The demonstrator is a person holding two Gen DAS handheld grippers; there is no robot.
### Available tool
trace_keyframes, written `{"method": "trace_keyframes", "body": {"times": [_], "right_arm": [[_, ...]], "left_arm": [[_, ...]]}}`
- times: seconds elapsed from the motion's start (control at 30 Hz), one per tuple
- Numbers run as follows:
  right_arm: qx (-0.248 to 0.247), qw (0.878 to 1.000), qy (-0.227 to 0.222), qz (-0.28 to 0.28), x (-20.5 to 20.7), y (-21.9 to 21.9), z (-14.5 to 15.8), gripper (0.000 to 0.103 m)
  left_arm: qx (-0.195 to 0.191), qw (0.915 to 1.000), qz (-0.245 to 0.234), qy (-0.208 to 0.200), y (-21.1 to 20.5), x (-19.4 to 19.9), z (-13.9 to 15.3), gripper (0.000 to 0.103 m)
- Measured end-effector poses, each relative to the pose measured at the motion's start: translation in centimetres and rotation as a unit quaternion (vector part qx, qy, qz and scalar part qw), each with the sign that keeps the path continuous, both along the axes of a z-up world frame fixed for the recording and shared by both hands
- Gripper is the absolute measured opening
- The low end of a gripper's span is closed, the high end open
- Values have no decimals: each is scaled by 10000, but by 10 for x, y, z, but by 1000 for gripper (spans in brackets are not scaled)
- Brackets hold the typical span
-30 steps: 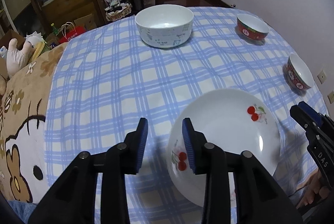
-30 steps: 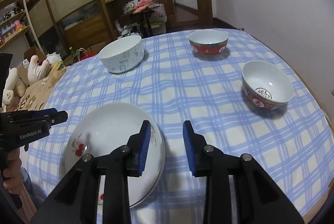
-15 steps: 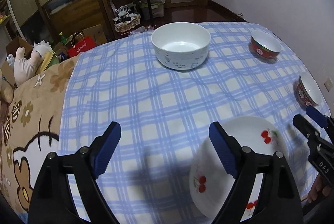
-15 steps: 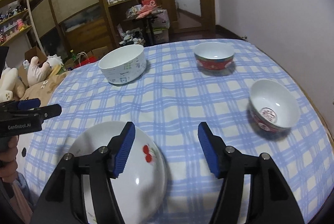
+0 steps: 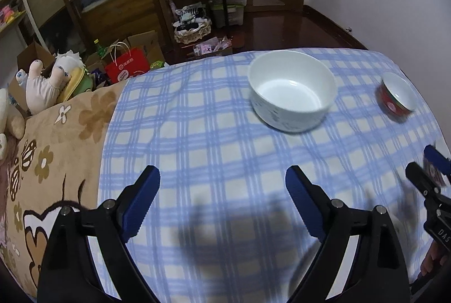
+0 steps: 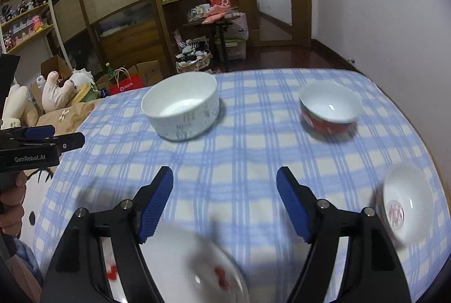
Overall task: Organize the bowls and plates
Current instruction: 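Move both open tools to the large white printed bowl, then close the left tool on the bowl rim while the right tool grips the opposite rim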
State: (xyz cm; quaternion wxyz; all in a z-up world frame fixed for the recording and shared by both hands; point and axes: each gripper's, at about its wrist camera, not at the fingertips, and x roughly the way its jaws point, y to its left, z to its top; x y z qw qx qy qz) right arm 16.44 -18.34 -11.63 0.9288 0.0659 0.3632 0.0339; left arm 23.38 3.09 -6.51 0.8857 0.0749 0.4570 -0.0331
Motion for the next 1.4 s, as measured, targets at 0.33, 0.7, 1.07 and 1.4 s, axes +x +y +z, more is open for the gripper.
{"method": "trace_keyframes", "body": {"times": [0.33, 0.7, 1.07, 1.4], "right_arm": [[91, 9998, -89, 156, 83, 8, 11, 81], [287, 9993, 229, 96, 138, 10, -19, 81], [622, 9960, 637, -7, 176, 9, -47, 78], [975, 9871, 1270, 19, 204, 6, -68, 29]], "left_arm": [[-141, 9999, 44, 13, -4, 64, -8, 90], [-225, 9993, -25, 311, -31, 118, -40, 89], [-200, 9970, 31, 743, -47, 145, -75, 78], [-670, 9911, -35, 1149, -52, 157, -86, 25]]}}
